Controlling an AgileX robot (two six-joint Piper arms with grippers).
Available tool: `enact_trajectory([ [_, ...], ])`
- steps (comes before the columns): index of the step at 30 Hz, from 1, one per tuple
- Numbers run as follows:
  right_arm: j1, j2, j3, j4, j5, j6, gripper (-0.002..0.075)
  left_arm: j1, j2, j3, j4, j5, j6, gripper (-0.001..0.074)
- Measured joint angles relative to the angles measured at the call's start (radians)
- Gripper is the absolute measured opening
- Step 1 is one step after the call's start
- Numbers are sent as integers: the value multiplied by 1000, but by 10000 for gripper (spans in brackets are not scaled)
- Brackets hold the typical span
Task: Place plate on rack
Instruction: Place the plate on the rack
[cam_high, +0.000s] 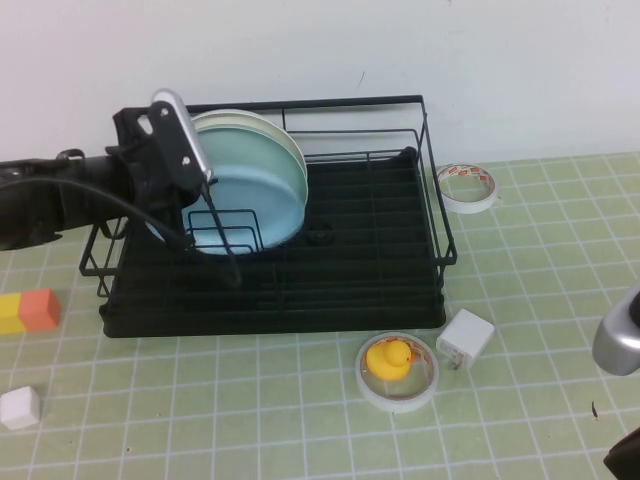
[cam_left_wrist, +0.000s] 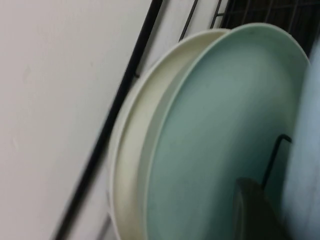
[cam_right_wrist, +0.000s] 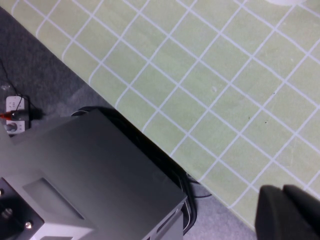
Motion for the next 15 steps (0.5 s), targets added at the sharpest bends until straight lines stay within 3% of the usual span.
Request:
enact_trajectory([
  [3,0,0,0,0,0,0,-2,0,3,0,-2,-9,-127,307],
  [6,0,0,0,0,2,0,-2,0,3,0,-5,-11,-214,493],
  [8,0,0,0,0,2,0,-2,0,3,0,-5,-18,-267,561],
  [11,0,0,0,0,2,0,-2,0,1,0,-5,-47,-361,580],
  [15,0,0,0,0,2,5,-2,0,-24,0,-6,-104,-488,531],
])
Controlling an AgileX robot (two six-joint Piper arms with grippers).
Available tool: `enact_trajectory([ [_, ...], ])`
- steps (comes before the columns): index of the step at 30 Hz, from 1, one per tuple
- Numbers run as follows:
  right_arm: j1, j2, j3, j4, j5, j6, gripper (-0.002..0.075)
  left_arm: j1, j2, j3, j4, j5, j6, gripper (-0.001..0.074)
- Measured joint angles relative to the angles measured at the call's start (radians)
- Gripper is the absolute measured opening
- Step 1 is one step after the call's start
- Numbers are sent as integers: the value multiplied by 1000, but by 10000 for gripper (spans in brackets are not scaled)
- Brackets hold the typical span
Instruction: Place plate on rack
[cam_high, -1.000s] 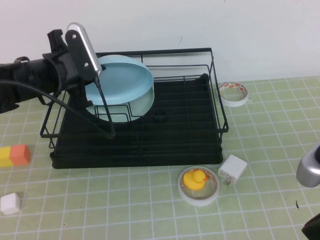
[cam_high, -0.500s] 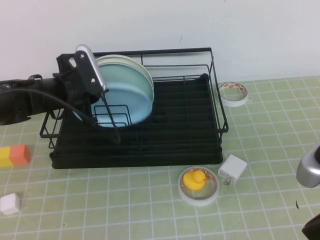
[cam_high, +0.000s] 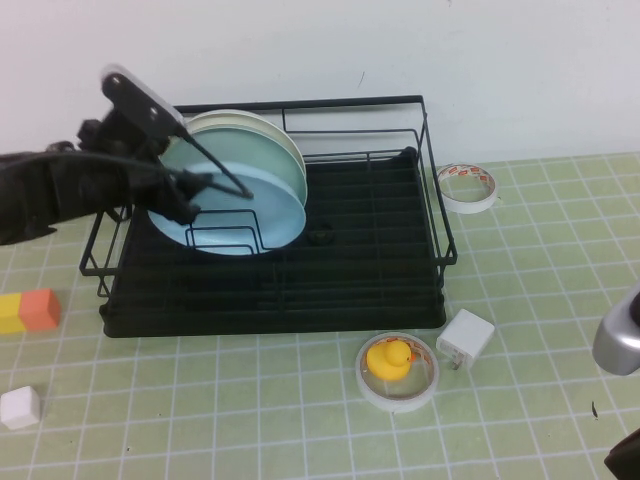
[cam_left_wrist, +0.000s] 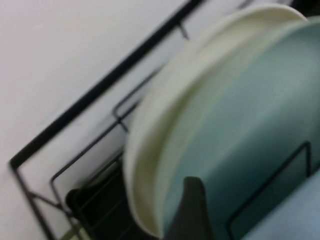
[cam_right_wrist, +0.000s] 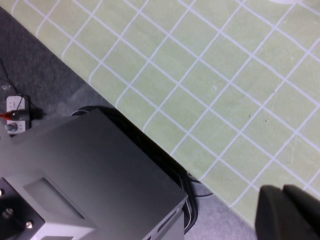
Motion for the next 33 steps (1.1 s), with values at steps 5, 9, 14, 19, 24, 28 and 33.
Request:
enact_trajectory([
  [5,0,0,0,0,0,2,-2,0,-38,-4,-4,-13,-66,484],
  [9,0,0,0,4,0,6,-2,0,-38,-4,-4,-7,-102,480],
  [14,0,0,0,8,0,14,-1,0,-49,-4,-4,-52,-218,470],
  [19,0,-28,0,-96,13,27,-2,0,-138,-4,-8,-151,-370,356],
  [24,0,-105,0,-367,67,128,-2,0,-293,-4,-19,-284,-460,103],
  [28,0,-202,4,-567,53,242,-2,0,-454,42,-28,-338,-525,20],
  [33,0,-349,52,-647,-58,321,-2,-27,-682,189,-30,-346,-573,2],
])
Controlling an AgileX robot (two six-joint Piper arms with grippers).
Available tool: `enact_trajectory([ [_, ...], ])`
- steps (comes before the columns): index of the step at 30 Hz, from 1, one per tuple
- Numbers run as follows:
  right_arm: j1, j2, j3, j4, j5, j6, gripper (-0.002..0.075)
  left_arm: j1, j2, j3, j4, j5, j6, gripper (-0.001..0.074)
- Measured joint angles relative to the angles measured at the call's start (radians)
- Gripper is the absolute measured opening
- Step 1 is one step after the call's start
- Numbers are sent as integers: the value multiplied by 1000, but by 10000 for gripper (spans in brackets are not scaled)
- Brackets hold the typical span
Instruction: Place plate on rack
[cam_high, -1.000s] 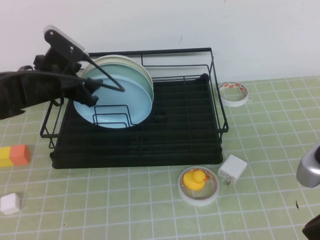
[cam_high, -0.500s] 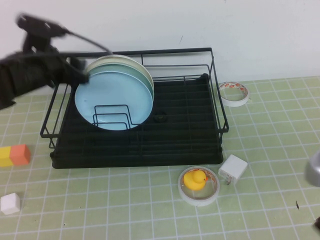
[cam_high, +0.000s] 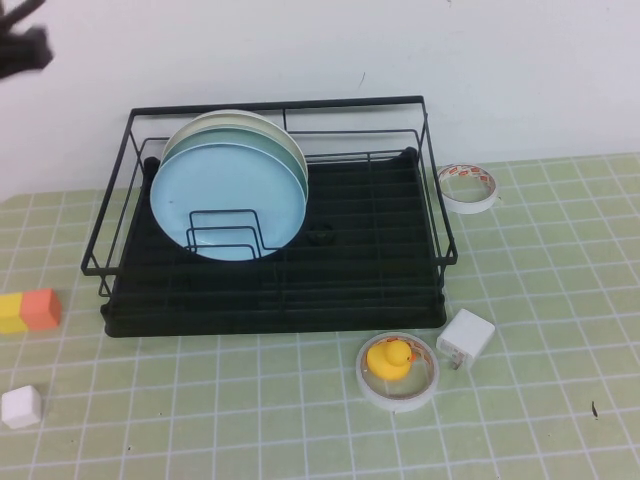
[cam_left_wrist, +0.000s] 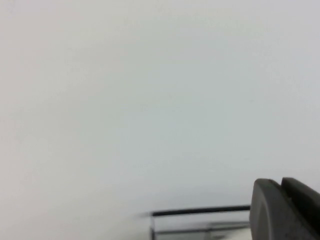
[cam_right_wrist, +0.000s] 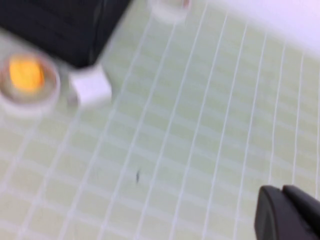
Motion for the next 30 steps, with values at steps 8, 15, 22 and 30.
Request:
enact_trajectory([
  [8,0,-237,238,-5,-180,37,-2,-18,-360,349,0,70,-116,0],
  [15,0,-376,459,-5,-279,66,-2,-18,-629,619,0,117,-105,-1],
  [22,0,-388,529,48,-306,68,-2,-18,-781,760,0,117,-85,-1],
  [30,0,-388,529,66,-319,68,-2,-18,-810,777,0,119,-84,-1],
])
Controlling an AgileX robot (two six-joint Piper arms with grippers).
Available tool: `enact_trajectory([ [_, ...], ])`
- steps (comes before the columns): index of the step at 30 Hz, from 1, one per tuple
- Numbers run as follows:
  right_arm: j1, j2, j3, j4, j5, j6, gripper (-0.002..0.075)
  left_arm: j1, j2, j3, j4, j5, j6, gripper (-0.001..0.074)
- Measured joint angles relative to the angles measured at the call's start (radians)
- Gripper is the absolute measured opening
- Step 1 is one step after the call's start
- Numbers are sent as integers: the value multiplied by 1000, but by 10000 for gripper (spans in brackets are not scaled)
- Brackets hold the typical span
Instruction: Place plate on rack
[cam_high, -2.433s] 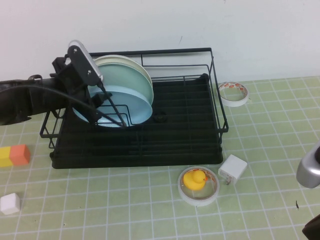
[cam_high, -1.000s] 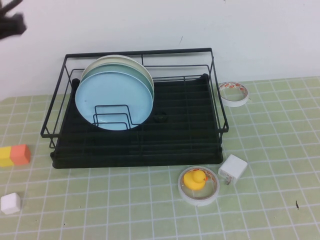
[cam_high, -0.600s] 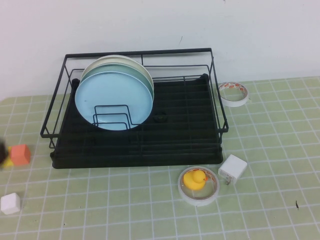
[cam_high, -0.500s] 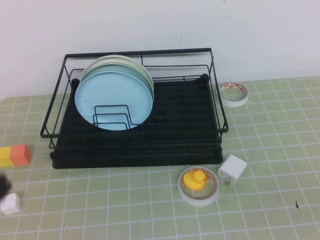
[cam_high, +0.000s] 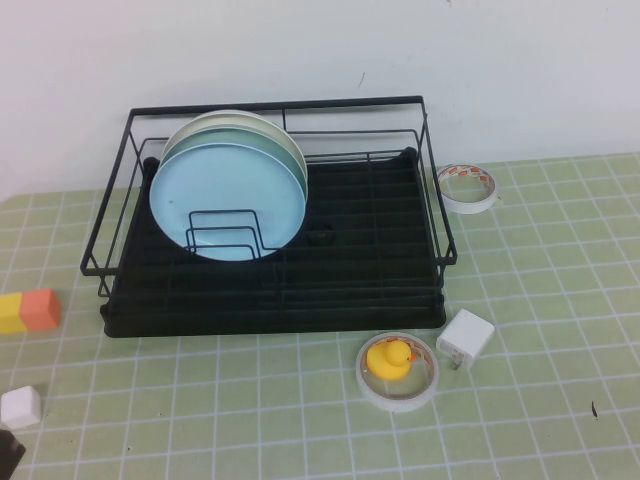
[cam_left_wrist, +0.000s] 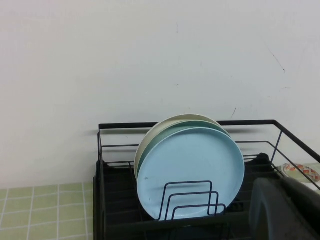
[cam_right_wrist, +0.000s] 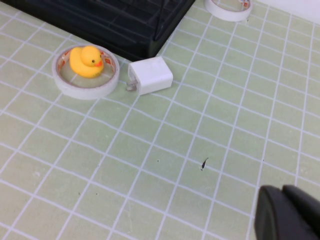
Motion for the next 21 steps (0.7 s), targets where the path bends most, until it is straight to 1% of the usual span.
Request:
enact_trajectory([
  [12,0,-2,0,3,0,0,-2,6,-30,0,0,7,2,-1],
  [16,0,-2,0,3,-2,0,-2,42,-110,0,0,-1,4,-1],
  [21,0,-2,0,3,-4,0,-2,105,-276,21,0,-95,31,-1],
])
